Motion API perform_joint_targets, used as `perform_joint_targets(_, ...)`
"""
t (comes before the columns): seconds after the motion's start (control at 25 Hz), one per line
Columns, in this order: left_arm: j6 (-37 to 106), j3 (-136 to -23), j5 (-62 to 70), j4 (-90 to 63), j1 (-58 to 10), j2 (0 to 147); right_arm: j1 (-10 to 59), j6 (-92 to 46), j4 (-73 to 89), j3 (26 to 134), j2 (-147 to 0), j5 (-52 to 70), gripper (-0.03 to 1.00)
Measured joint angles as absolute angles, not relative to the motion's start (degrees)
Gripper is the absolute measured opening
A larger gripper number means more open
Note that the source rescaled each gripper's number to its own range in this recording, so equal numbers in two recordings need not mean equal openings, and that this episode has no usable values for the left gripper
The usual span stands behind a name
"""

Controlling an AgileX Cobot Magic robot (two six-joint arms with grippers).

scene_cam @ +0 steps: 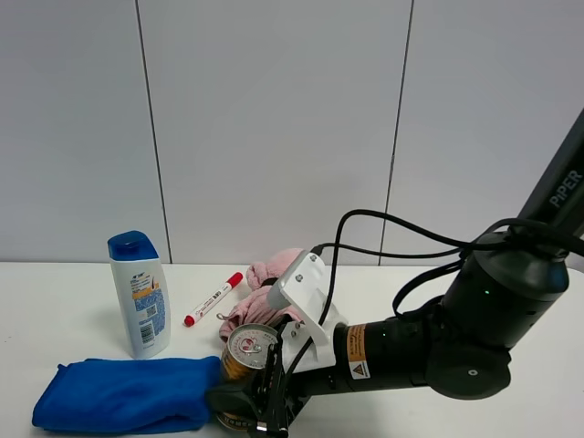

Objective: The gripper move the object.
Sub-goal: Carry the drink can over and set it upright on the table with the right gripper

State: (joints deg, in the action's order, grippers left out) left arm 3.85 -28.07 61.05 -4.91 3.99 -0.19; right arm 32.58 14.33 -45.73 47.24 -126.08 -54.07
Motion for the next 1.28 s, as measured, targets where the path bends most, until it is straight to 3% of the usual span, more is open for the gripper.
perform_joint_targets(0.68, 3.85, -28.07, 61.05, -4.91, 3.99, -0.19, 32.58, 18.21, -45.82, 47.3, -124.28, -49.41, 0.0)
perform_joint_targets(0.76, 3.85, -28.07, 61.05, -4.91, 3.99, -0.19, 32.58, 20.22, -45.74, 47.25, -124.28, -51.02, 0.07)
perform_joint_targets(0.88, 3.85, -28.07, 61.05, -4.91, 3.99, -0.19, 32.58, 23.3, -45.79, 47.3, -123.99, -55.29, 0.31)
perform_joint_targets(0.96, 3.85, -28.07, 61.05, -4.91, 3.99, -0.19, 32.64, 23.86, -46.35, 47.3, -123.79, -55.9, 0.42)
perform_joint_targets(1.28, 3.85, -28.07, 61.05, -4.91, 3.99, -0.19, 32.75, 24.41, -49.79, 47.3, -123.29, -56.02, 0.48)
